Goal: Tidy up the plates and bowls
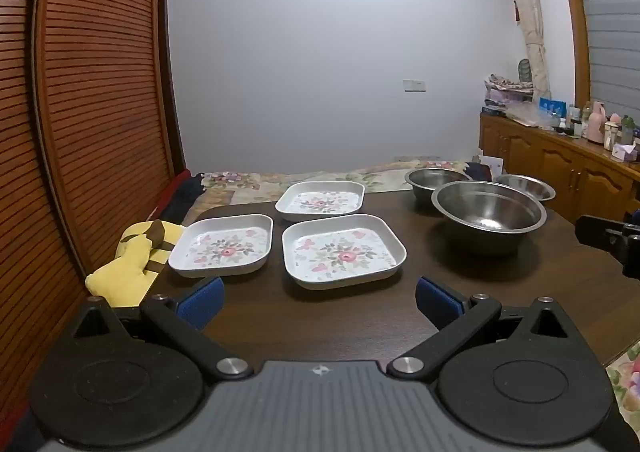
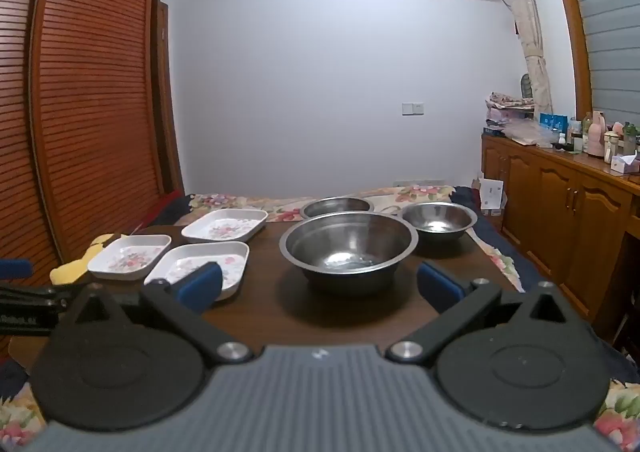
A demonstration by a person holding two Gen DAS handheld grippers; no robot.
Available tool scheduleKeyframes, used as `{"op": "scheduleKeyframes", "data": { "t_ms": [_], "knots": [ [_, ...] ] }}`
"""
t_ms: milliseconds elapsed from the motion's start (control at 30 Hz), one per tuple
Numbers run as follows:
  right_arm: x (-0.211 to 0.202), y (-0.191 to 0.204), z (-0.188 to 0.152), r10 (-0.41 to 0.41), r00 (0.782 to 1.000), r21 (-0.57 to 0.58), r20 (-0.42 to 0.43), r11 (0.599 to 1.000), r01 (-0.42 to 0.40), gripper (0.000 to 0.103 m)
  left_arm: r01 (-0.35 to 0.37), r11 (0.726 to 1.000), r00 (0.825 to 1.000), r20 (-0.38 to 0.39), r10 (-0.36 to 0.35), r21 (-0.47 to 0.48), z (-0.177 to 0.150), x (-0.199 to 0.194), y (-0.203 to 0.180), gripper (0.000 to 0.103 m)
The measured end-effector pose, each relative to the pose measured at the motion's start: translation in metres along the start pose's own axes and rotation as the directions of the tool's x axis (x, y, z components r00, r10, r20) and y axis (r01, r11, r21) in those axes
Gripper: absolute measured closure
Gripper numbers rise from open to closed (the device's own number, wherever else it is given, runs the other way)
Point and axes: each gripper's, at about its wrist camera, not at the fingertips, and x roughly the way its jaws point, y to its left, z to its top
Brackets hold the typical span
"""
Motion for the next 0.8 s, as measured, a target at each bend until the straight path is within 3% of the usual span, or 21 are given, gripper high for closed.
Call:
{"op": "scheduleKeyframes", "data": {
  "t_ms": [800],
  "knots": [
    [0.001,0.003,-0.002,0.003,1.0,-0.009,-0.004,1.0,-0.003,0.0,-0.014,1.0,1.0,-0.001,0.014,0.005,0.0,0.001,0.005,0.0]
  ]
}}
